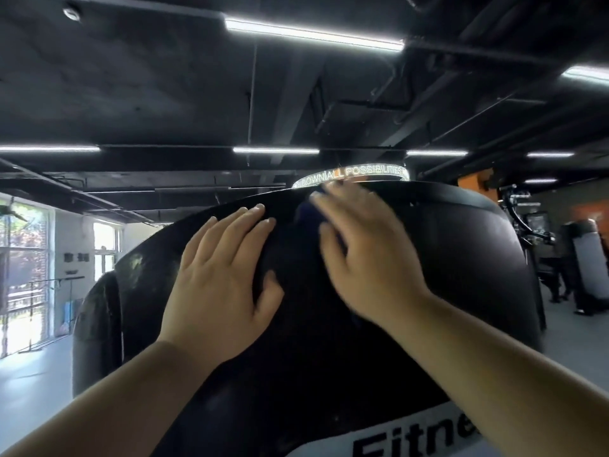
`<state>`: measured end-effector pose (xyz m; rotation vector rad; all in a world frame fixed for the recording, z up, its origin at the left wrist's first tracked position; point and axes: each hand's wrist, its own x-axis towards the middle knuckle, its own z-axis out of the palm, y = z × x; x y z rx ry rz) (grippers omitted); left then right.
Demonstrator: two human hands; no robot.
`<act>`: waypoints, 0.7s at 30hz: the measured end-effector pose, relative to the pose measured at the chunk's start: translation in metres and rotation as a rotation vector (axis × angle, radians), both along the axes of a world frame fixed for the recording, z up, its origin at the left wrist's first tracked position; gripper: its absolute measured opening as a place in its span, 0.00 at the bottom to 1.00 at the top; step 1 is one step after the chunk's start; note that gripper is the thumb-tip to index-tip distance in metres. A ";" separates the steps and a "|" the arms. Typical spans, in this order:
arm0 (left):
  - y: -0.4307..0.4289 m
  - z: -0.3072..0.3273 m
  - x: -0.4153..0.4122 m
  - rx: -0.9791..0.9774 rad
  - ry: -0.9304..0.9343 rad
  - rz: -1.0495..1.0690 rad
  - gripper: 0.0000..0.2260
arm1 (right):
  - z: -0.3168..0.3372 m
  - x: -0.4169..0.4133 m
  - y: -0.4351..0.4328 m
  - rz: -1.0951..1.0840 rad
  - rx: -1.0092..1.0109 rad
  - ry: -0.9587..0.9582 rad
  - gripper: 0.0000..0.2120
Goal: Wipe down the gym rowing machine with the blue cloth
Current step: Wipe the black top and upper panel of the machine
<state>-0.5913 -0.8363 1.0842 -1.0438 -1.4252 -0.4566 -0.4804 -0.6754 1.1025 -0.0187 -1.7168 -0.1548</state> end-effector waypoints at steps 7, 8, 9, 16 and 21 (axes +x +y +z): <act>0.001 0.000 -0.002 0.005 0.005 -0.030 0.24 | -0.017 0.033 0.057 0.133 -0.288 0.177 0.19; 0.001 0.000 -0.001 0.004 0.004 -0.030 0.24 | -0.018 0.026 0.046 0.178 -0.457 0.241 0.20; 0.001 0.000 -0.001 0.003 0.005 -0.031 0.24 | -0.024 0.018 0.028 0.169 -0.526 0.241 0.22; -0.001 -0.002 -0.006 0.006 0.038 -0.069 0.24 | -0.104 0.019 0.026 -0.040 0.265 -0.235 0.22; -0.012 -0.002 -0.005 -0.074 -0.046 -0.147 0.24 | -0.106 0.012 0.002 0.075 -0.605 0.184 0.26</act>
